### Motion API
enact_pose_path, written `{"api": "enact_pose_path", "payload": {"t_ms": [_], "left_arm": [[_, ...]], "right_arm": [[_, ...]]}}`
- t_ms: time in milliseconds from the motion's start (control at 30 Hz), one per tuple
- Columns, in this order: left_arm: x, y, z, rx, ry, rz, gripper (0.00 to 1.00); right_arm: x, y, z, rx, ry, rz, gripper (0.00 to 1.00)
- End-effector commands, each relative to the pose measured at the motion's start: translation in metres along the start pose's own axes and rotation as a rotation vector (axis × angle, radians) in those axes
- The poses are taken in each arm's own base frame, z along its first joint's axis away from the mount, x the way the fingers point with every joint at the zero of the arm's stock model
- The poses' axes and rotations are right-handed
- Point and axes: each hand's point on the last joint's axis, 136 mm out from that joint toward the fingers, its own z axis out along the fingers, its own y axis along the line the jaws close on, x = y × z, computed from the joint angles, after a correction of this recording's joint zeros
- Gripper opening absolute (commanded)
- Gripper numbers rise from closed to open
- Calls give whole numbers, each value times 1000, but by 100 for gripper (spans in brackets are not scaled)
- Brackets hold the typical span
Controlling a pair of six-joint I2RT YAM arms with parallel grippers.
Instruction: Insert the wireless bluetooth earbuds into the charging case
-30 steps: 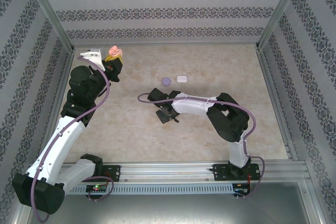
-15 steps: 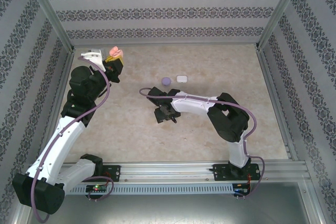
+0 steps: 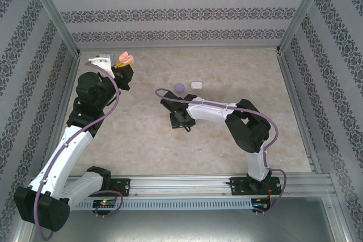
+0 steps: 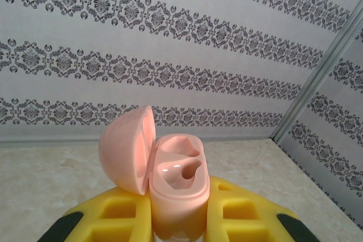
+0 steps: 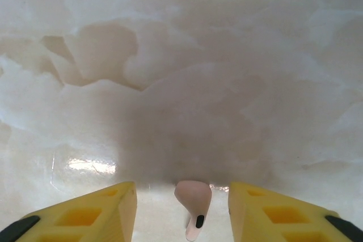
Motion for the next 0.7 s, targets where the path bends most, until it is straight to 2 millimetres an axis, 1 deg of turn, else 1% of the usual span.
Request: {"api": "enact_pose_path", "payload": {"t_ms": [0,233,667], "left_arm": [[-7,-2,0,20,-32,-14,0],[-6,-2,2,22,-31,-17,0],[-6,-4,3,34,-31,-22,0]], "right_arm": [[-2,-3,1,-2,6,33,44],[1,-4,6,0,20,35,40],[9,-12,19,31,45,40,38]]}}
